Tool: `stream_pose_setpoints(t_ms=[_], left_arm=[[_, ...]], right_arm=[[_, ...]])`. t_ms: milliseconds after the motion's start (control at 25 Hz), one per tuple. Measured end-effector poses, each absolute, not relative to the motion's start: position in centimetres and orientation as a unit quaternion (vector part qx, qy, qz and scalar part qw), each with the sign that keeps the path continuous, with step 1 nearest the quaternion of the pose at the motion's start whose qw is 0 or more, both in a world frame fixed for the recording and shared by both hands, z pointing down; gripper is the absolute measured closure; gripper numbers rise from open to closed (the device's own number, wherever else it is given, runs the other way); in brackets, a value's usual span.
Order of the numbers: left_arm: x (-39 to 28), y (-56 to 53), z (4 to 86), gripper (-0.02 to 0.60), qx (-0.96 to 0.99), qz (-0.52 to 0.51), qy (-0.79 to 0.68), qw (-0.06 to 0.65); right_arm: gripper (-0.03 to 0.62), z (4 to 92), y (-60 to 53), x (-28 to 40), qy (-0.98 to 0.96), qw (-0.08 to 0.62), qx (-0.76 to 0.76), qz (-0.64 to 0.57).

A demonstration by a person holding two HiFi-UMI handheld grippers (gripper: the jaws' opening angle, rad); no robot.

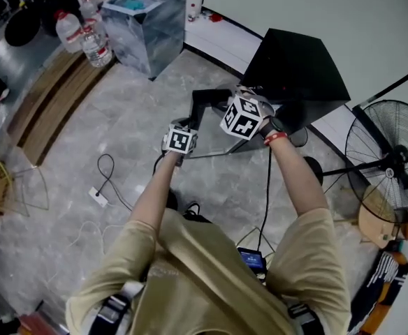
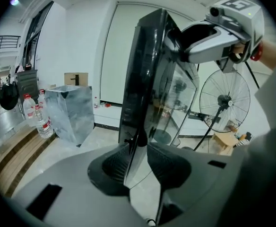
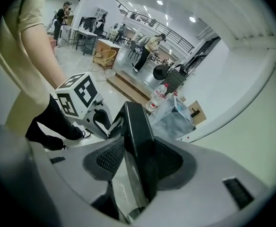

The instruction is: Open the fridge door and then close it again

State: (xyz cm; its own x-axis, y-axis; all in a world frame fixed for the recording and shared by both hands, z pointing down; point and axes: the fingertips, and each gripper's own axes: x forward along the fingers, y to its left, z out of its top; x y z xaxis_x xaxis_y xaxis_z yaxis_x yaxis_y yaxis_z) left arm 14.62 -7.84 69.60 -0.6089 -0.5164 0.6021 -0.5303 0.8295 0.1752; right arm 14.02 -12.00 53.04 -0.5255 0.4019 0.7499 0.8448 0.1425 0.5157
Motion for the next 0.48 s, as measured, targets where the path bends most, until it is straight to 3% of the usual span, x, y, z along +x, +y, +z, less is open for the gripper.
stream_pose_setpoints(t_ms=[480], left_arm=[[11.6,-8.2,69.8,0.451,0.297,0.015,-0.892,0.341]], right_arm=[[0.379,53.2,-12.2,11.0,-0.729,0.261,-0.426,-0.468]])
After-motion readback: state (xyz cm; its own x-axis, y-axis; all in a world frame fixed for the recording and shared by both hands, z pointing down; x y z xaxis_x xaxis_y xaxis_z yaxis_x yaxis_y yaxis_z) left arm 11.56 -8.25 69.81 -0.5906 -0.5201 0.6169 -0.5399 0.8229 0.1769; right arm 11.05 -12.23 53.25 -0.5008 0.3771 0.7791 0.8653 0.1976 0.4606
